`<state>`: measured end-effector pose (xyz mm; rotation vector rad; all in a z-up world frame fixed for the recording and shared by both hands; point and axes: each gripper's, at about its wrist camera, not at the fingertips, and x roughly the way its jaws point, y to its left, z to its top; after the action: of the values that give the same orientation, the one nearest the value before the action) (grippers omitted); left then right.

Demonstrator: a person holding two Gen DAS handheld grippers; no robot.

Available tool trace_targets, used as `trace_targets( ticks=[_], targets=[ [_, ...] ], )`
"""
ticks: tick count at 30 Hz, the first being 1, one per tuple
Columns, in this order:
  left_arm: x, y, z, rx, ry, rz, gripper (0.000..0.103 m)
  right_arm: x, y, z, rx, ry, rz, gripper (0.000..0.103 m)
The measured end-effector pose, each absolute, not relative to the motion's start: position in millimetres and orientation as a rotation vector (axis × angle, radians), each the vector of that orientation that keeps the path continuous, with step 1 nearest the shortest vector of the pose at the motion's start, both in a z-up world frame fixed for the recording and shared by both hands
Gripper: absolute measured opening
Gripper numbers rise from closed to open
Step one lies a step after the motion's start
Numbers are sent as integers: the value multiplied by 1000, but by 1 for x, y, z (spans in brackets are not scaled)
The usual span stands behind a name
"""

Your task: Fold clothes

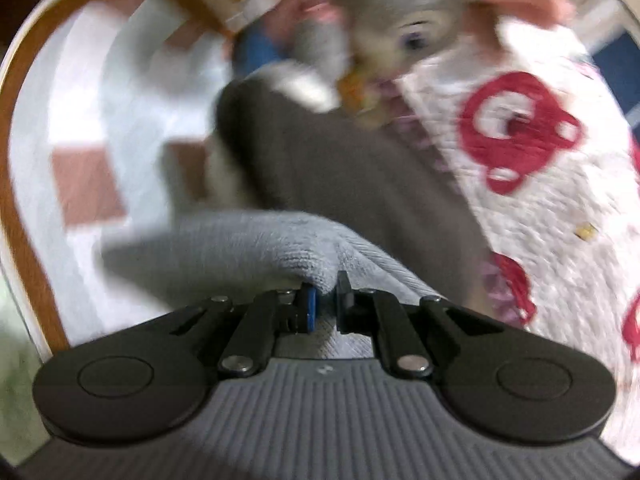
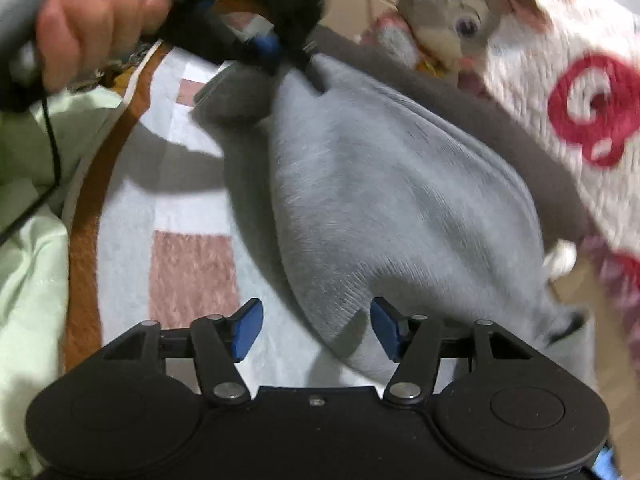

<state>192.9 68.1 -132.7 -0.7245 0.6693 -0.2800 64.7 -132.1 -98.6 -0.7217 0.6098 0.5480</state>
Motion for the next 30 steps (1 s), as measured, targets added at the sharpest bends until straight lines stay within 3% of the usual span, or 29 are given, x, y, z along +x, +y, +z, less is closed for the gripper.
trace_targets(
  ticks=[7,13,18,25,30],
  targets=[
    [173,48,-74,-495,450,-446,7,53,-125,-100,-831,543,386,65],
    [180,32,-47,-427,396,-474,7,52,-218,-38,-338,613,306,62],
    [217,22,-22,-359,387,-421,7,92,-319,-36,100,734,145,24],
    [262,-8,-3,-325,390,-412,7,124,-298,-93,-107,864,224,21],
    [246,-44,-5,-362,391,-585,7,117,-286,-101,-177,815,274,18]
  ],
)
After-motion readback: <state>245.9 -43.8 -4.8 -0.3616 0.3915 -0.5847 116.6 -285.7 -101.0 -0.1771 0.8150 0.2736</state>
